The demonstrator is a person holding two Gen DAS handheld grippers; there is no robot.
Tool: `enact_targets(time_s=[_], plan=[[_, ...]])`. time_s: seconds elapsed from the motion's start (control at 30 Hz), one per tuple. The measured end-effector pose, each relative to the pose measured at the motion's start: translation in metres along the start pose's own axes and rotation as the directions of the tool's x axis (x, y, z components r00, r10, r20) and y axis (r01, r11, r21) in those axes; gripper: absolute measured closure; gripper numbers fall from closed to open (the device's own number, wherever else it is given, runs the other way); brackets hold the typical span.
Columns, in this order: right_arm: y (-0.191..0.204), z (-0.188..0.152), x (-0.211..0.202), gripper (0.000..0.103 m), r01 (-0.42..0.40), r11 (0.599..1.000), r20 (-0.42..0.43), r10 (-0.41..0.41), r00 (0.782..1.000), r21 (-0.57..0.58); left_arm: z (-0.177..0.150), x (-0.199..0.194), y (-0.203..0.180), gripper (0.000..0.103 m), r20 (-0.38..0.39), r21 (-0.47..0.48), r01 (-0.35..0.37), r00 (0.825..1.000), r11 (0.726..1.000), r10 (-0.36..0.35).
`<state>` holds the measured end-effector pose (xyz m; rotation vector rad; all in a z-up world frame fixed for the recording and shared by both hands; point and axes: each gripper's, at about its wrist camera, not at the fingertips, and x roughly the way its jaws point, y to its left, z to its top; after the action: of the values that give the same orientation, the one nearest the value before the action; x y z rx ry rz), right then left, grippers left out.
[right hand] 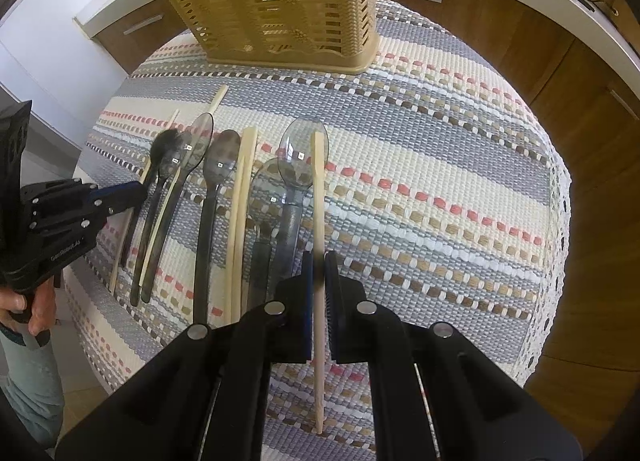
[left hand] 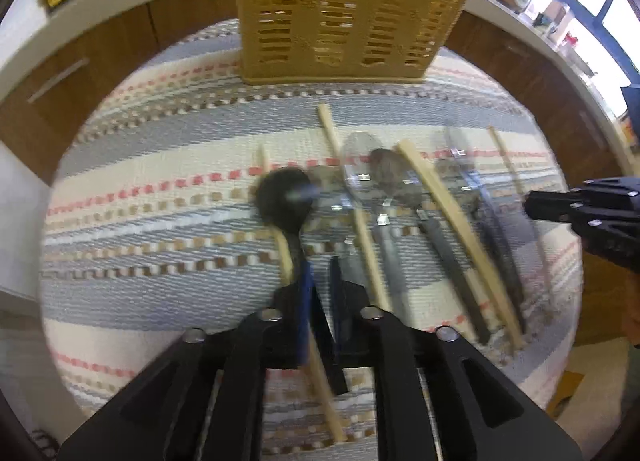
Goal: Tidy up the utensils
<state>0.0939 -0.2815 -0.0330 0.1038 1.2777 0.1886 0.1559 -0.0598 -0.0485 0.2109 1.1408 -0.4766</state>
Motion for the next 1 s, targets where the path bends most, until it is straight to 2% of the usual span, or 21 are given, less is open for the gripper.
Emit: enact_targets(time_s=[0.1,0.23,0.3,0.37,0.47,0.57,0.63,0.67,0.7,0.8,1.0], plan=[[-0.003,0.002,-0.001,0.099,-0.003,1.000,0.000,0.003,1.000,0.005,0.003,0.001,-0.001,0.076,-0.016,0.021,0.042,0.999,0.999,-0.041],[-0.005,0.004,-0.001,0.099,-0.013,1.000,0.001,0.013,1.000,0.016,0.006,-0.002,-0.001,0.077,-0.009,0.021,0.023,1.000,1.000,-0.023],[-0.006,0.003,-0.003,0.099,-0.014,1.000,0.002,0.014,1.000,0.016,0.004,-0.006,0.003,0.077,0.006,0.016,0.066,0.998,0.998,-0.067],[-0.007,0.003,-0.003,0.099,-0.016,1.000,0.001,0.016,1.000,0.017,0.004,-0.013,0.014,0.077,0.026,-0.009,0.076,0.997,0.997,-0.076],[-0.008,0.004,-0.001,0.099,-0.019,1.000,-0.004,0.019,1.000,0.018,0.009,-0.012,0.029,0.077,0.015,-0.023,0.026,1.000,0.999,-0.026],[-0.007,0.005,0.002,0.099,-0.025,1.000,-0.007,0.025,1.000,0.015,0.014,0.002,0.024,0.075,-0.035,-0.006,-0.004,0.999,1.000,0.004],[-0.004,0.004,0.004,0.099,-0.024,1.000,-0.010,0.024,1.000,0.008,0.014,0.008,0.016,0.075,-0.039,0.013,-0.051,0.998,0.999,0.051],[-0.003,0.004,0.005,0.099,-0.024,1.000,-0.012,0.024,1.000,0.003,0.015,0.008,0.012,0.076,-0.030,0.026,-0.078,0.996,0.997,0.078],[-0.003,0.004,0.006,0.099,-0.024,1.000,-0.013,0.024,1.000,0.000,0.016,0.009,0.011,0.090,-0.026,0.026,-0.090,0.995,0.996,0.091],[-0.002,0.002,0.005,0.099,-0.021,1.000,-0.007,0.021,1.000,-0.013,0.016,0.003,0.010,0.098,0.003,0.018,-0.092,0.996,0.996,0.091],[0.002,-0.004,-0.009,0.099,-0.043,0.998,0.060,0.046,0.997,-0.042,0.006,-0.028,0.021,0.099,0.121,-0.036,-0.008,0.993,0.999,0.012]])
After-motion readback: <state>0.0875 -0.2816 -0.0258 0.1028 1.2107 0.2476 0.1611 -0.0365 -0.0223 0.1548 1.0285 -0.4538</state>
